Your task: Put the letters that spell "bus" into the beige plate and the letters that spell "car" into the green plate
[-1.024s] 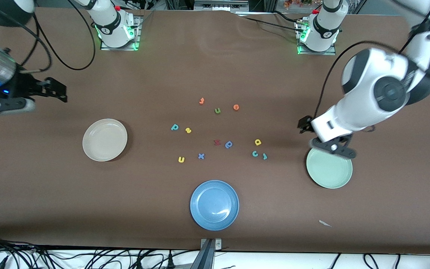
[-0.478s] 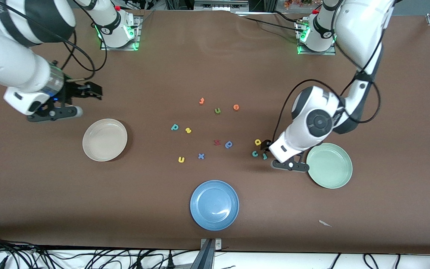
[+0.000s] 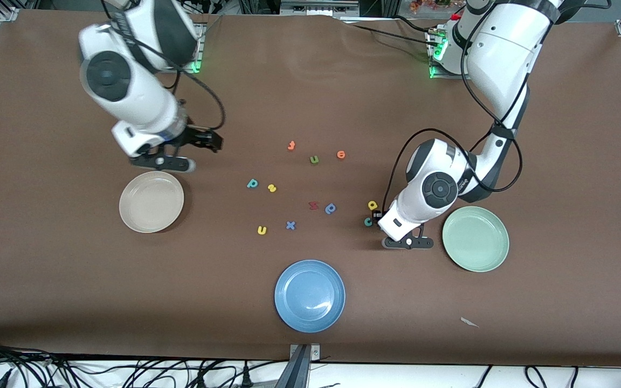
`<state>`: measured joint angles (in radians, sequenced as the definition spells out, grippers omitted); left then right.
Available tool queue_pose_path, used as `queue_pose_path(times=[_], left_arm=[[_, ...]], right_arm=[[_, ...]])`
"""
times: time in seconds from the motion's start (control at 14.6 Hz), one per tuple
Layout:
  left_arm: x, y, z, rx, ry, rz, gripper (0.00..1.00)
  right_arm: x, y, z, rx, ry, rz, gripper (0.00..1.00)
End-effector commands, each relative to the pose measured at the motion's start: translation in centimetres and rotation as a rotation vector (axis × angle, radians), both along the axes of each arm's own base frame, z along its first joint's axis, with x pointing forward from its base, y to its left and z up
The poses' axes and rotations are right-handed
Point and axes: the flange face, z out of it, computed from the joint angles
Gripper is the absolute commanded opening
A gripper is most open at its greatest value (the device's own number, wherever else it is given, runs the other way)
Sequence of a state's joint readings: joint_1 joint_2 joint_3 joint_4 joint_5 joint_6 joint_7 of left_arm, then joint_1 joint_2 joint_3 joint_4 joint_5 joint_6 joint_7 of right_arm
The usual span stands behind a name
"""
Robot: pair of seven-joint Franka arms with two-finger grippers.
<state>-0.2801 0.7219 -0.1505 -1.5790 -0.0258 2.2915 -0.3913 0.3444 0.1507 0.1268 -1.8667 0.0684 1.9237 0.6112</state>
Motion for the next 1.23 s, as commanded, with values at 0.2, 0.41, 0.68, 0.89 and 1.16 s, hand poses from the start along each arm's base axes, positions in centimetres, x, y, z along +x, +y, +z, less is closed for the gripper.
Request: queue_pose_path(times=[0.2, 0.41, 0.68, 0.89, 1.16], left_arm=[[-0.4, -0.5, -3.7, 0.034, -0.029, -0.021, 0.62], [-0.9, 0.1, -4.6, 0.041, -0.012, -0.015, 0.57], [-0.7, 0.1, -4.3, 0.035, -0.03, -0.014, 0.15], [-0.5, 0.2, -3.3, 0.036, -0.036, -0.022, 0.05], [1.7, 6.3, 1.9, 0.086, -0.021, -0.075, 0.07]], right_arm=[[-4.8, 2.3, -8.4, 0.056, -0.115, -0.175, 1.0], [-5.6, 4.0, -14.2, 0.031, -0.047, -0.224, 1.0], [-5.6, 5.2, -18.2, 0.009, 0.006, -0.251, 0.99], [-4.7, 5.9, -19.1, 0.012, 0.012, -0.25, 0.99], [-3.6, 7.6, -20.1, 0.002, 0.002, -0.26, 0.99]])
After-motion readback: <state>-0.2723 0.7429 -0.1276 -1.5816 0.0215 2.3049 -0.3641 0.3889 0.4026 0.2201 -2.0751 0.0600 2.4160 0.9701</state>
